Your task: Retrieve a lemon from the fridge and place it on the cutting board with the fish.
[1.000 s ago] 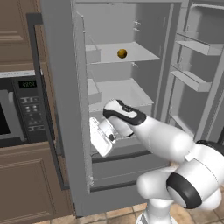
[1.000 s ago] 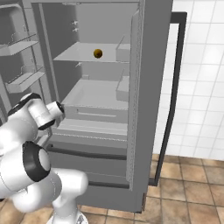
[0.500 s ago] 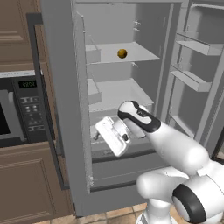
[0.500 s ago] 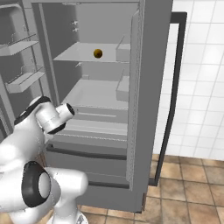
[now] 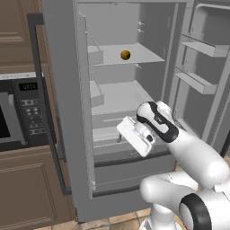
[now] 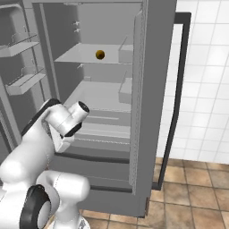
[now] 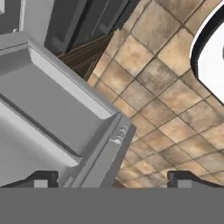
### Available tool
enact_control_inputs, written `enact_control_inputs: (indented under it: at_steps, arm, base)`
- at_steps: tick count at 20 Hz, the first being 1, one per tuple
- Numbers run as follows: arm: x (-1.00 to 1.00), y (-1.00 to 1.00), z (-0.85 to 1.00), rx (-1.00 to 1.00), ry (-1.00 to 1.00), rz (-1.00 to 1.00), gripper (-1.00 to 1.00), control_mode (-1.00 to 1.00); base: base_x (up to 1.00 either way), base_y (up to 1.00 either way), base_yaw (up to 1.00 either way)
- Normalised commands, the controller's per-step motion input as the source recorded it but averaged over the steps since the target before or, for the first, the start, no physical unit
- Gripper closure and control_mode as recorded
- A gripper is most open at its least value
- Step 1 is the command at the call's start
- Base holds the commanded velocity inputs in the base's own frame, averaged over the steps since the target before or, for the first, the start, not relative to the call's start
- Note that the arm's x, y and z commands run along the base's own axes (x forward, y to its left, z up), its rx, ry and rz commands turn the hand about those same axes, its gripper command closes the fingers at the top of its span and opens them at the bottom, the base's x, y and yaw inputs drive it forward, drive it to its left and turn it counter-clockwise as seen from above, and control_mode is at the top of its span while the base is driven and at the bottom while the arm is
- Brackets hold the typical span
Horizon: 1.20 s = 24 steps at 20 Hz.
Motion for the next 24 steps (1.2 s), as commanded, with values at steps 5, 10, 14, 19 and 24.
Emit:
enact_control_inputs:
  at_steps: [5, 10, 14, 19, 24]
  arm:
    - [0.14, -0.5, 0.0, -0.4, -0.35, 0.39, -1.0, -1.0]
    - [0.0, -0.58, 0.0, -0.42, -0.35, 0.53, -1.0, -1.0]
    - [-0.04, -0.52, 0.02, -0.38, -0.29, 0.64, -1.0, -1.0]
    - [-0.27, -0.25, 0.14, -0.25, -0.21, 0.76, -1.0, -1.0]
    - [-0.26, -0.02, 0.33, -0.09, -0.03, 0.18, -1.0, -1.0]
  base:
    - [0.0, 0.0, 0.0]
    - [0.0, 0.0, 0.0]
    - [0.0, 0.0, 0.0]
    - [0.0, 0.0, 0.0]
    - [0.0, 0.0, 0.0]
